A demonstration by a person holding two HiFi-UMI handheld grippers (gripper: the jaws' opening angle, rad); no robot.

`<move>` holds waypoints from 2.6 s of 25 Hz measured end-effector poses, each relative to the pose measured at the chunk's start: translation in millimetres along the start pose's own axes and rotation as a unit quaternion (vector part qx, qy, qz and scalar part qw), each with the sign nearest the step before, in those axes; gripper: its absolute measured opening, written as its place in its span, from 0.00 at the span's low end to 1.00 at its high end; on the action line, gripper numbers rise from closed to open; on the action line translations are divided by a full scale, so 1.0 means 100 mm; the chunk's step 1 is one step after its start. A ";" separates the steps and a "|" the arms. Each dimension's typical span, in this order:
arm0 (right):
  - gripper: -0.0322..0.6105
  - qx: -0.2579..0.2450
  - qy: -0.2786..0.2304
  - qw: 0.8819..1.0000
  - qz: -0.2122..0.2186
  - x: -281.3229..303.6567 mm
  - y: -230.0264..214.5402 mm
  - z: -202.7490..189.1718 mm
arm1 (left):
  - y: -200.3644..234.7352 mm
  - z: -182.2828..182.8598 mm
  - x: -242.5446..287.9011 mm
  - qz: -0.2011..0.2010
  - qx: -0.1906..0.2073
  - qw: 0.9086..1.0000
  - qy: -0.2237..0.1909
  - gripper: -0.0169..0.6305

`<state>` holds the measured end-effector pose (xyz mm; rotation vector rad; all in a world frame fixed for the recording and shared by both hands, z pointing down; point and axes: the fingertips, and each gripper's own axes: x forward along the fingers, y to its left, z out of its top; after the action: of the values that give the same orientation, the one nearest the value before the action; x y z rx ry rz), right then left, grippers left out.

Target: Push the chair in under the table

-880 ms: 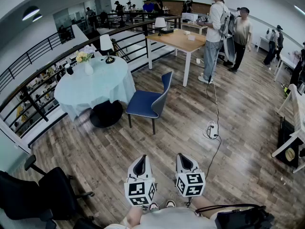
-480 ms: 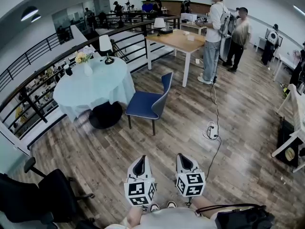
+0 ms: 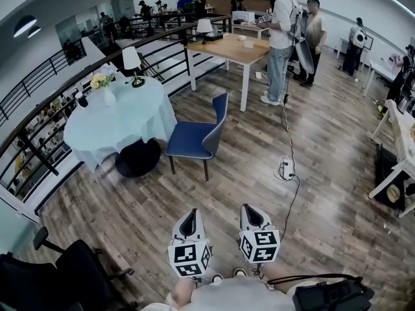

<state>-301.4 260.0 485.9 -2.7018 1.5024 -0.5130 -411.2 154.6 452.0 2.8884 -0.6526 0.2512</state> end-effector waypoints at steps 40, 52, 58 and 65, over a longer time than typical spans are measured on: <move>0.08 -0.007 0.051 0.998 0.023 1.65 -1.34 0.42 | -0.17 0.13 2.02 0.037 -0.020 0.999 0.026 0.03; 0.08 -0.018 0.063 0.997 0.043 2.07 -1.89 0.57 | -0.45 0.14 2.64 0.052 -0.027 0.998 0.029 0.03; 0.08 -0.016 0.072 0.996 0.052 2.24 -2.06 0.58 | -0.54 0.14 2.92 0.051 -0.026 0.998 0.035 0.03; 0.08 -0.006 0.085 0.994 0.065 2.36 -2.27 0.59 | -0.65 0.17 3.15 0.049 -0.018 0.998 0.040 0.03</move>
<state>17.9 178.3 532.6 -2.6049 1.7116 -0.7452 -100.8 79.8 490.3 2.7991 -0.7762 0.3618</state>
